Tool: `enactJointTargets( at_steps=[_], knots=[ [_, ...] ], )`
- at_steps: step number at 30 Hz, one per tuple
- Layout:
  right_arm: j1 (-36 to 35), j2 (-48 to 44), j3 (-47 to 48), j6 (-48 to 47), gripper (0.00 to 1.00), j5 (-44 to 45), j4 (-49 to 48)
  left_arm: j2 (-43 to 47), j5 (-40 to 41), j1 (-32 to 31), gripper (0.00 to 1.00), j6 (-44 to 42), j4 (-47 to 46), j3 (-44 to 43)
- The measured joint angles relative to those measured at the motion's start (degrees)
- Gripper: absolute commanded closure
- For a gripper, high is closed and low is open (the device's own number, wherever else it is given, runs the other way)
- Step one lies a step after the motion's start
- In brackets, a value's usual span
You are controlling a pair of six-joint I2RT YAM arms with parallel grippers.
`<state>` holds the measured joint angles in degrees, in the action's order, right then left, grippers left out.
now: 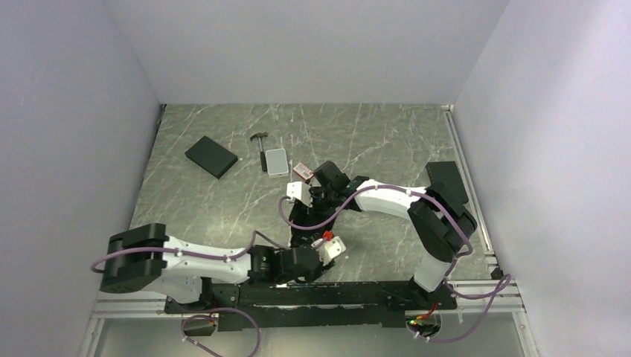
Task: Fold the paper box
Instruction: Fold the paper box at the center of the board.
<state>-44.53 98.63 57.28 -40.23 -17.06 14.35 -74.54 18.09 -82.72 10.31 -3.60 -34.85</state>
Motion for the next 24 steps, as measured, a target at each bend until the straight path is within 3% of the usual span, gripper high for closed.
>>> enactJointTargets(
  at_steps=[6, 24],
  knots=[
    [0.0, 0.0, 0.0, 0.0, 1.0, 0.0, 0.2, -8.6, 8.9, 0.7, 0.46, 3.5, -1.2, -3.7],
    [0.0, 0.0, 0.3, 0.7, 1.0, 0.0, 0.9, -23.1, 20.2, 3.0, 0.47, 6.6, -1.8, -13.3]
  ],
)
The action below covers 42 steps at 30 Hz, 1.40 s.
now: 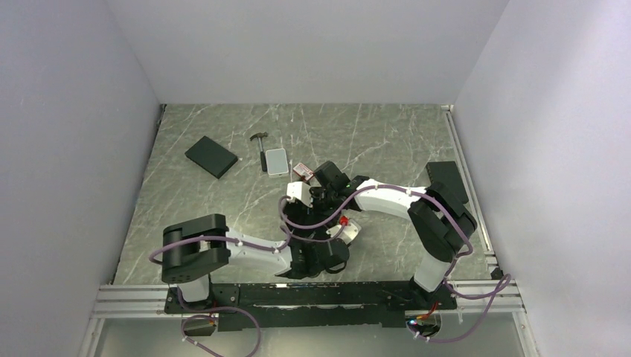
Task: Fold the paper box
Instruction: Fold the paper box at the center of the board.
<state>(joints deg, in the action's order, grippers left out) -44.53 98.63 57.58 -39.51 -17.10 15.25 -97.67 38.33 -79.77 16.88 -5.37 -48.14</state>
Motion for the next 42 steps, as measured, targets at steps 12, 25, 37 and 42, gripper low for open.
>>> enactJointTargets(
  at_steps=[12, 25, 37, 42],
  knots=[
    [0.0, 0.1, 0.0, 0.2, 1.0, 0.0, 1.9, -3.7, 2.1, 2.3, 0.48, 2.1, 1.3, -1.3],
    [1.7, 0.7, 1.9, 3.0, 0.87, -2.5, 3.9, 6.7, -3.4, 4.0, 0.2, 4.3, 3.5, 1.5],
    [8.2, 0.4, 3.5, 7.1, 0.58, -12.6, 6.1, 39.8, -22.3, 27.7, 0.09, 19.7, 10.7, 17.9],
    [13.9, -2.9, 3.5, 9.6, 0.47, -17.5, 7.6, 42.3, -28.6, 39.0, 0.08, 24.9, 12.6, 22.2]
  ],
)
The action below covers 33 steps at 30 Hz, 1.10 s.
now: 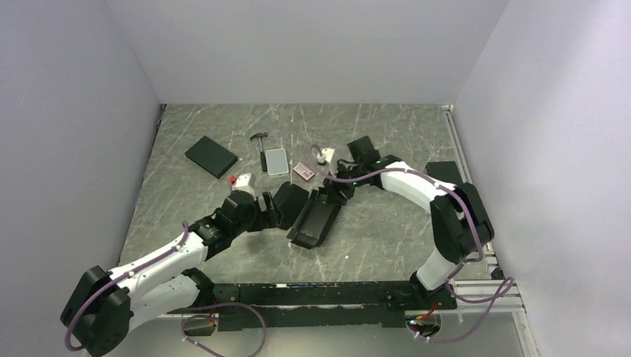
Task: Fold the paper box
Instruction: Fold the paper box at the center of the board.
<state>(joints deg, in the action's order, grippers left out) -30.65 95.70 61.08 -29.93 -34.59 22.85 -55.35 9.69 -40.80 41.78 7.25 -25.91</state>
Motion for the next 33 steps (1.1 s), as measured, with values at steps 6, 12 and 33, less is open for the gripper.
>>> enactJointTargets(
  at_steps=[6, 12, 33],
  knots=[
    [9.4, -5.7, -0.1, 6.3, 0.38, -5.4, -1.2, -3.1, -5.9, 10.3, 0.08, 1.9, -0.6, 1.4],
    [16.2, -6.9, -6.4, 16.1, 0.25, -9.6, -6.4, -7.4, -11.9, 16.3, 0.08, 1.8, -1.3, 1.2],
    [11.6, 4.3, -23.8, 59.1, 1.0, -16.7, -37.5, -17.7, -27.0, 22.7, 0.16, 0.9, -17.4, 1.3]
  ],
)
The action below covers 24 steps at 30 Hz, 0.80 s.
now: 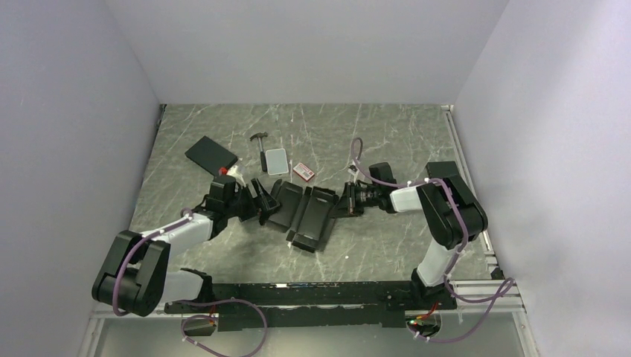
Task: Fold the paper box
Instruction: Fold the paper box at the center of the board.
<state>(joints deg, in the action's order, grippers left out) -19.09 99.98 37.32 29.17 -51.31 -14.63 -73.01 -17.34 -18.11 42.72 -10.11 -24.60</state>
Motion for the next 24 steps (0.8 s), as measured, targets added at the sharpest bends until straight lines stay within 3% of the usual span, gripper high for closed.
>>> enactJointTargets(
  at_steps=[5, 9, 15, 18, 21, 24],
  knots=[
    [1.0, -0.2, 0.8, -0.2, 1.0, 0.8, 1.1, 1.2, -1.1, 1.5, 0.15, 0.0, -0.7, 0.7],
    [3.6, -2.6, 2.2, -5.5, 1.0, 1.3, 4.4, 4.0, -3.1, 3.1, 0.12, -0.5, -1.3, 1.0],
    [6.2, -5.4, 14.0, -26.4, 1.0, 0.8, 20.3, 11.1, -8.6, 4.1, 0.08, -6.0, -7.3, 1.2],
    [6.6, -8.8, 17.9, -37.8, 1.0, -0.6, 27.8, 14.0, -11.1, 4.1, 0.08, -7.8, -14.8, 2.8],
    [6.6, -11.5, 20.7, -48.5, 1.0, -1.5, 36.2, 14.0, -13.3, 4.1, 0.09, -8.8, -20.0, 3.2],
    [6.5, -12.4, 22.6, -55.8, 1.0, -1.6, 42.5, 11.8, -16.5, 4.1, 0.02, -9.2, -25.7, 3.2]
  ],
)
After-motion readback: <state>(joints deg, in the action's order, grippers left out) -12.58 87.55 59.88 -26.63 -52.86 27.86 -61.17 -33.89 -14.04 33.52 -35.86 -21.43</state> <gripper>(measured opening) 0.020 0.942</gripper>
